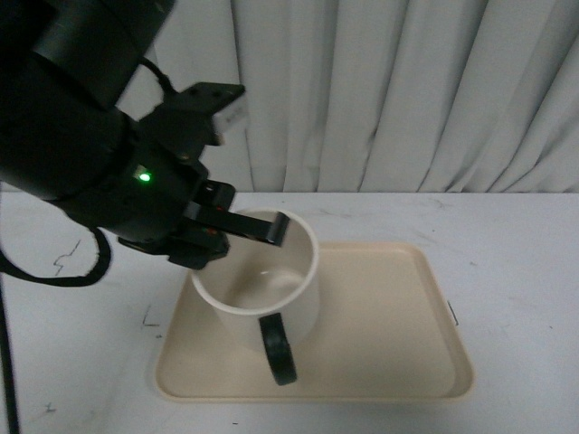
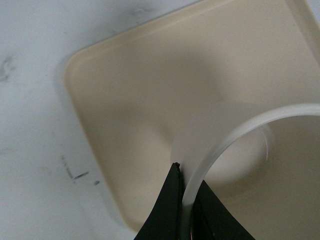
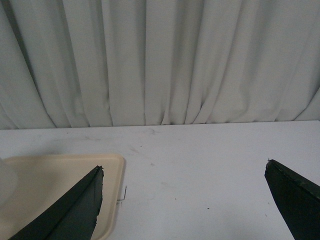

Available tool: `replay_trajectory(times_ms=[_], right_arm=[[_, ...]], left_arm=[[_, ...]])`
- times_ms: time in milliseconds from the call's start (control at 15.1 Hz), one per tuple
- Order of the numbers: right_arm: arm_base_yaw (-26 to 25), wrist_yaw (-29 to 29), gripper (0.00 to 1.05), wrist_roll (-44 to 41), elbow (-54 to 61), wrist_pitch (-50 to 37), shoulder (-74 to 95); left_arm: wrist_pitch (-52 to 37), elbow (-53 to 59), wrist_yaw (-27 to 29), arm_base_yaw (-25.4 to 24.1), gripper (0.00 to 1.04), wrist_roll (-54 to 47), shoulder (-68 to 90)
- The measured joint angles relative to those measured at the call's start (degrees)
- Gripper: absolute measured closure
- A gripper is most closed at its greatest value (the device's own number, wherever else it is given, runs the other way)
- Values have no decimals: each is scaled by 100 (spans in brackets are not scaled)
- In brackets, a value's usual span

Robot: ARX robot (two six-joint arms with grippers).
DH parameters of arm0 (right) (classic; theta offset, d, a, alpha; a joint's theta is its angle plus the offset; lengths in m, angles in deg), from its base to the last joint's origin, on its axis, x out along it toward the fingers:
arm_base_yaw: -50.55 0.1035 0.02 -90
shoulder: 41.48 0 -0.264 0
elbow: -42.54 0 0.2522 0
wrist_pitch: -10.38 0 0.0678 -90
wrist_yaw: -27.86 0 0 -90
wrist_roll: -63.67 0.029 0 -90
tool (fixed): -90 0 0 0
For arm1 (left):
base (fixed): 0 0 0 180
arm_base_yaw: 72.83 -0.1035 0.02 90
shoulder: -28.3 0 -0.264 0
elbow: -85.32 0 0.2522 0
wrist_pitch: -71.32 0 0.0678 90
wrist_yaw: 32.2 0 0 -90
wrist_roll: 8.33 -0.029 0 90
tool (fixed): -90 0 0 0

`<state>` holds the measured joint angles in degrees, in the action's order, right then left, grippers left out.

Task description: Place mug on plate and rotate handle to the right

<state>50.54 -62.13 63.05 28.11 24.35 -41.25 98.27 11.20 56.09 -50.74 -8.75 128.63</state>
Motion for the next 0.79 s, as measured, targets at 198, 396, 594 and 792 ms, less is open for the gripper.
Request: replay_trajectory(times_ms=[198,396,594,792], right_arm=[[0,0,6,0,0,0,0],[0,0,6,0,0,2,0],[0,2,6,0,0,2,0],[0,0,6,0,0,2,0]], left_arm=[[94,-573,70,310,102,-15,695],[179,-807,225,339,102,-157,1322],[175,-960,260,282,102,-160,1458],[216,-994,212,291,97,-160,1482]])
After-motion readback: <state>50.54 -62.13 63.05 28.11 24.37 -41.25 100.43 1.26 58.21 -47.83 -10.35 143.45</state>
